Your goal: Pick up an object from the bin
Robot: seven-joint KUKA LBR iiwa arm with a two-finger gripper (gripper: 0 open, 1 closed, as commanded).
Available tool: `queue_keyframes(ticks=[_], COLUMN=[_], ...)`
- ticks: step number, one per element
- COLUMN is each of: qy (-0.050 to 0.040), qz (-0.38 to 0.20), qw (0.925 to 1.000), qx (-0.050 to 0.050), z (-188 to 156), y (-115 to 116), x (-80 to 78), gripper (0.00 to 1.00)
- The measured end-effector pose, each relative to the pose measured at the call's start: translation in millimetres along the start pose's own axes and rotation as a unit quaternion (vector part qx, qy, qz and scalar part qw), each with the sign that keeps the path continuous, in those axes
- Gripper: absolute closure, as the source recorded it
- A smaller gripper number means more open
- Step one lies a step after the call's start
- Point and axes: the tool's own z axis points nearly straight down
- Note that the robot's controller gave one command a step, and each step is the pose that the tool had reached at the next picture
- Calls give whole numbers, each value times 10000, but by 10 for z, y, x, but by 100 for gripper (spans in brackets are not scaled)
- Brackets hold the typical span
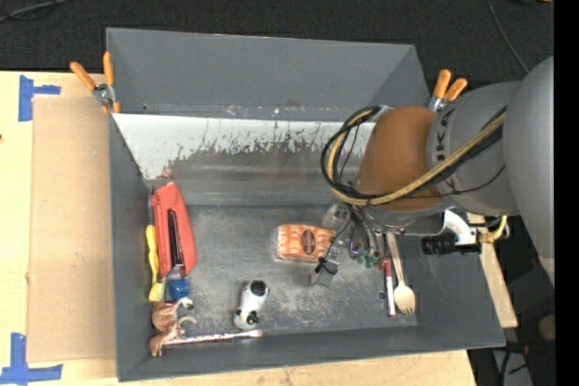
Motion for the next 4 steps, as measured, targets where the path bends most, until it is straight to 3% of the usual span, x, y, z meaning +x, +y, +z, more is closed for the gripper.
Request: queue_keyframes(ticks=[1, 2, 3, 4], qy=[-5, -2, -3, -8], qz=[-1887, -1877, -1877, -2166], qw=[9820, 9822, 9822, 9763], qx=[0, -2, -1, -6], z=[51, 53, 53, 52], y=[-276, -278, -275, 289], x=[-61, -59, -60, -99], gripper=[100, 0, 0, 0])
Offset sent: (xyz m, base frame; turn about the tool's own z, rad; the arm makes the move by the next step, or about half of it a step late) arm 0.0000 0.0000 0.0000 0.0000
